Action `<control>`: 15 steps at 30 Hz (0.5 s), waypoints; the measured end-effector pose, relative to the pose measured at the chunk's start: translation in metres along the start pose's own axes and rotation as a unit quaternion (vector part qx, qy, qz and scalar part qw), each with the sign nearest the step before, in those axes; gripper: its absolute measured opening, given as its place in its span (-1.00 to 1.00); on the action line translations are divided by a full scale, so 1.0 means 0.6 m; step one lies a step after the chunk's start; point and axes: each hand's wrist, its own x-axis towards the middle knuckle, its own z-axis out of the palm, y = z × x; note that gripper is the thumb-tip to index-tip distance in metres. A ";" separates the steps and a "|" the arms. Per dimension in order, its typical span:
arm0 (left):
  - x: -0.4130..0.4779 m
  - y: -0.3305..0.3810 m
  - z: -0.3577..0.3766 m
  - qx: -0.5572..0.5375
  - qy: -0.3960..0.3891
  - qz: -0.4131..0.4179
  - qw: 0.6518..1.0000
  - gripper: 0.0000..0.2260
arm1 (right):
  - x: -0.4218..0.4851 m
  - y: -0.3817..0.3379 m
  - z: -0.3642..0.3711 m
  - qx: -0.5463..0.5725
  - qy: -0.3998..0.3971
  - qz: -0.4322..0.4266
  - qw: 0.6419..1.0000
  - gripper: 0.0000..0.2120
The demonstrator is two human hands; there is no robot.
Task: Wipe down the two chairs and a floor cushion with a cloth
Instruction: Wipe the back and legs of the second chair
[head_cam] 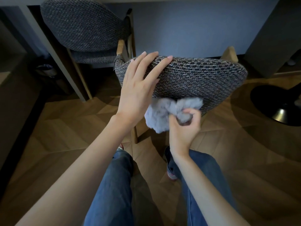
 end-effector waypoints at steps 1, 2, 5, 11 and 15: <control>0.000 -0.002 -0.003 -0.012 -0.007 0.002 1.000 -0.57 | 0.010 -0.027 0.002 0.009 -0.002 -0.057 0.998 -0.69; 0.000 -0.006 -0.007 -0.028 -0.017 0.005 0.999 -0.57 | 0.022 -0.053 0.008 0.016 -0.003 -0.092 0.996 -0.69; -0.003 -0.026 -0.022 -0.063 -0.044 0.003 0.997 -0.51 | 0.053 -0.096 0.033 0.042 0.010 -0.107 0.993 -0.71; -0.026 -0.038 -0.027 -0.096 -0.052 -0.044 0.993 -0.52 | 0.029 0.020 0.057 0.010 -0.028 0.058 0.998 -0.70; -0.056 -0.038 -0.023 -0.093 -0.060 -0.052 0.993 -0.49 | 0.016 0.116 0.040 -0.010 -0.033 0.298 0.954 -0.79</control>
